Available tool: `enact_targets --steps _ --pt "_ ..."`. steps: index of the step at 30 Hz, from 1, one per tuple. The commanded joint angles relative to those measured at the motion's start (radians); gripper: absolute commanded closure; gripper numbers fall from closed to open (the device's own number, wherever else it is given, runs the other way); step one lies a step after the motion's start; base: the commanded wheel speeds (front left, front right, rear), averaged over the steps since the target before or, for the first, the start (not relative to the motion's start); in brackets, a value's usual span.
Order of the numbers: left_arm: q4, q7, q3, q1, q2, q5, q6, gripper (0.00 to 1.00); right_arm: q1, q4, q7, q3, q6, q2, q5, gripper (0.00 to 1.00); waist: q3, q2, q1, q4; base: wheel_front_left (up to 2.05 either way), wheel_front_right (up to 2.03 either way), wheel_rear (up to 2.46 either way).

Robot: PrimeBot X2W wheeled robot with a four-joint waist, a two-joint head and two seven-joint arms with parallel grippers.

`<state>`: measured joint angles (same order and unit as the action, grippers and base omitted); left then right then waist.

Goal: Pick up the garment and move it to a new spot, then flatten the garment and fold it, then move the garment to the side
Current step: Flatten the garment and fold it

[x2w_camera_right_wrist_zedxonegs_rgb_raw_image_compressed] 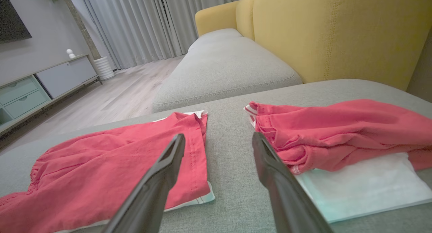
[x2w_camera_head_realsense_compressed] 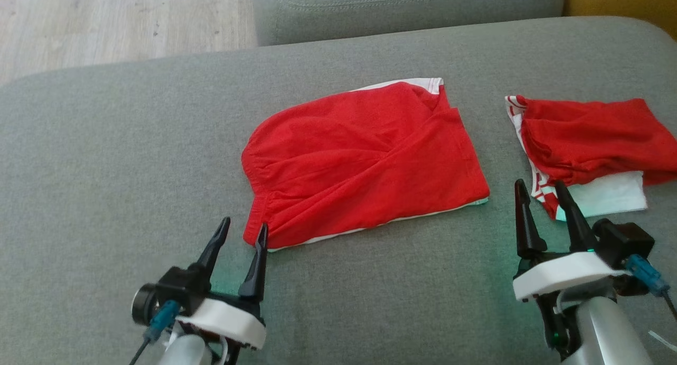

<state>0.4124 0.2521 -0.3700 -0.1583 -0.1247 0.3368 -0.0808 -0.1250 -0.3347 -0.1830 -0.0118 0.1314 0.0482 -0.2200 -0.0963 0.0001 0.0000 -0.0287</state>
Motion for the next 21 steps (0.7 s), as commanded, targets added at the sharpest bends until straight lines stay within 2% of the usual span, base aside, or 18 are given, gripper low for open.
enact_targets --steps 1,21 --pt "-0.004 0.005 0.03 -0.027 -0.012 -0.012 0.0 0.0 -0.013 0.042 0.003 -0.023 -0.001 0.002 -0.008 0.0 -0.006 -0.0001 0.0 0.003 0.0 0.0 0.0" --pt "0.134 -0.059 -0.046 -0.111 -0.027 -0.028 -0.021 0.0 -0.032 0.063 0.02 -0.021 -0.001 0.002 -0.011 0.0 -0.057 -0.0001 0.0 -0.007 0.0 0.0 0.0"
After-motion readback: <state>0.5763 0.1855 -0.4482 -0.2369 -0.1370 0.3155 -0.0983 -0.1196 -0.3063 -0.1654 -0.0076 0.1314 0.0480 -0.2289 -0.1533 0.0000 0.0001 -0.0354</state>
